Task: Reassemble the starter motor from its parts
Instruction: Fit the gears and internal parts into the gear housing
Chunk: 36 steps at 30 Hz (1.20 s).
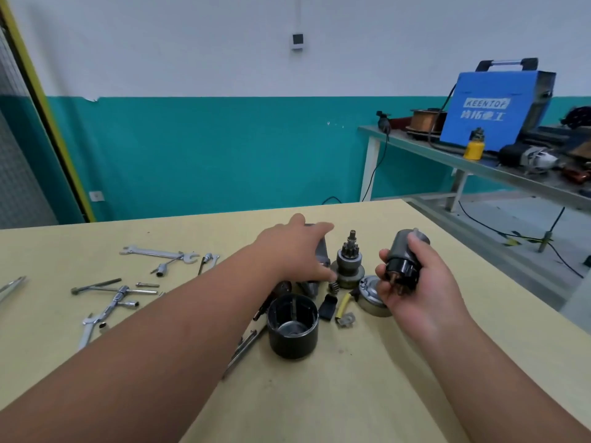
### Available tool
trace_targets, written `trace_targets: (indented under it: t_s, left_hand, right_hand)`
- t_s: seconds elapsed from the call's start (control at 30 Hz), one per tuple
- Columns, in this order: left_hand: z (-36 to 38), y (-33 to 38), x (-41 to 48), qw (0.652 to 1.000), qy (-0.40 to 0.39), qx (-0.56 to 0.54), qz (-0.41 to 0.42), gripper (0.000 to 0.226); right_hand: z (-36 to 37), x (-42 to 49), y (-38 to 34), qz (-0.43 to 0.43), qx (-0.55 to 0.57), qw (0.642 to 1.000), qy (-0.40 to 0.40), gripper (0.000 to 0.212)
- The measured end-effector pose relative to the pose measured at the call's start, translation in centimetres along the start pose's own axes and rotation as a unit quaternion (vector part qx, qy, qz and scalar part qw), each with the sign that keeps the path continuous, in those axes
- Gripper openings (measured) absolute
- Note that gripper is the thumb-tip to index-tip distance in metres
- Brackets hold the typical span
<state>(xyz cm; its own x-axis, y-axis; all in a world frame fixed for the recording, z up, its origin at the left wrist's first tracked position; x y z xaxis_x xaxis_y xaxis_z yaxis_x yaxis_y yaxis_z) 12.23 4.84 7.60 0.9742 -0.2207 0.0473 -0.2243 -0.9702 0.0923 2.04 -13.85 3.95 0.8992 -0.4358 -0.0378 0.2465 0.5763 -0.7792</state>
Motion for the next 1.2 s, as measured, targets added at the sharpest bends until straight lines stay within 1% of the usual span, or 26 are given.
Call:
trace_targets:
  t_s: [0.07,0.13,0.17,0.2,0.27,0.37,0.47,0.5,0.53,0.63,0.77,0.9,0.97,1.0,1.03,1.07,1.1,1.13,1.17,1.2]
  left_hand:
    - [0.5,-0.4,0.2,0.999,0.04,0.003,0.015,0.091]
    - [0.6,-1.0,0.1,0.997,0.064,-0.028,0.021,0.082]
    - [0.5,-1.4,-0.1,0.996,0.07,-0.045,0.022,0.081]
    - [0.2,-1.8,-0.3,0.995,0.074,-0.067,0.021,0.081]
    - [-0.5,-2.8,-0.8,0.99,0.082,-0.117,0.018,0.081]
    - [-2.3,-4.3,-2.0,0.979,0.123,-0.162,0.025,0.082]
    - [-4.4,-5.9,-3.7,0.963,0.157,-0.215,0.037,0.083]
    - [-5.0,-6.5,-4.5,0.958,0.162,-0.235,0.041,0.083]
    - [-5.6,-7.1,-5.4,0.952,0.166,-0.252,0.044,0.084]
    - [-6.9,-8.9,-8.7,0.94,0.182,-0.287,0.041,0.087]
    - [-6.6,-11.8,-12.8,0.92,0.192,-0.34,0.007,0.086]
    - [-5.2,-13.7,-15.5,0.896,0.181,-0.404,-0.032,0.085]
    - [-4.4,-14.2,-16.5,0.884,0.181,-0.428,-0.044,0.082]
    - [-4.1,-14.4,-16.9,0.88,0.183,-0.435,-0.048,0.081]
    - [-3.8,-14.4,-17.2,0.876,0.184,-0.442,-0.053,0.081]
    - [-3.6,-14.4,-17.6,0.871,0.185,-0.452,-0.058,0.081]
    - [-3.4,-14.3,-17.9,0.864,0.184,-0.464,-0.064,0.081]
    - [-3.2,-14.2,-18.2,0.859,0.183,-0.474,-0.067,0.08]
    - [-3.1,-13.9,-18.5,0.855,0.184,-0.479,-0.068,0.08]
    - [-3.0,-13.7,-18.7,0.856,0.187,-0.478,-0.067,0.081]
  right_hand:
    - [-0.2,0.3,-0.4,0.005,-0.045,0.999,-0.014,0.026]
    - [-0.3,0.4,-1.0,0.004,-0.113,0.992,-0.053,0.025]
    - [-0.2,0.4,-1.4,-0.004,-0.168,0.982,-0.088,0.023]
    - [-0.1,0.3,-1.8,-0.018,-0.239,0.962,-0.132,0.021]
    - [0.3,-0.2,-2.1,-0.046,-0.378,0.896,-0.228,0.023]
    - [0.7,-1.3,-2.0,-0.054,-0.521,0.781,-0.34,0.037]
    - [0.6,-1.8,-1.7,-0.076,-0.632,0.649,-0.417,0.047]
    - [0.6,-2.0,-1.6,-0.085,-0.656,0.614,-0.431,0.048]
    - [0.5,-2.0,-1.5,-0.09,-0.671,0.592,-0.437,0.049]
    - [0.3,-2.0,-1.2,-0.101,-0.692,0.571,-0.43,0.051]
    - [0.5,-2.0,-0.5,-0.118,-0.729,0.521,-0.427,0.053]
    - [0.7,-2.3,0.1,-0.099,-0.745,0.503,-0.427,0.053]
    - [1.3,-2.8,-0.5,-0.097,-0.76,0.486,-0.421,0.052]
    - [1.8,-3.3,-1.1,-0.116,-0.764,0.482,-0.412,0.053]
    - [2.7,-4.1,-1.7,-0.161,-0.756,0.492,-0.401,0.056]
    - [3.7,-5.5,-2.2,-0.215,-0.732,0.518,-0.387,0.057]
    - [4.9,-7.4,-2.3,-0.261,-0.687,0.567,-0.373,0.054]
    - [5.9,-9.3,-1.9,-0.274,-0.624,0.637,-0.361,0.051]
    - [6.7,-11.1,-0.8,-0.244,-0.544,0.72,-0.355,0.053]
    - [7.4,-13.0,0.9,-0.169,-0.454,0.802,-0.35,0.059]
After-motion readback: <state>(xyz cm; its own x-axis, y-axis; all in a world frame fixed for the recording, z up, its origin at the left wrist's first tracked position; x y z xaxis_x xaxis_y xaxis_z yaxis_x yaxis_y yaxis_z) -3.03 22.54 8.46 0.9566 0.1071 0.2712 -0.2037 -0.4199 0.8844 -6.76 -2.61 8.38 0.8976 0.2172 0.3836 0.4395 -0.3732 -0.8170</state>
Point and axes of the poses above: each hand's wrist, its own x-axis towards the middle knuckle, its own z-axis out of the palm, y = z × x, the point moved 4 cm from there along x, towards the middle knuckle, and after that the axes turned 13 degrees about -z, right-handed, at the moved point
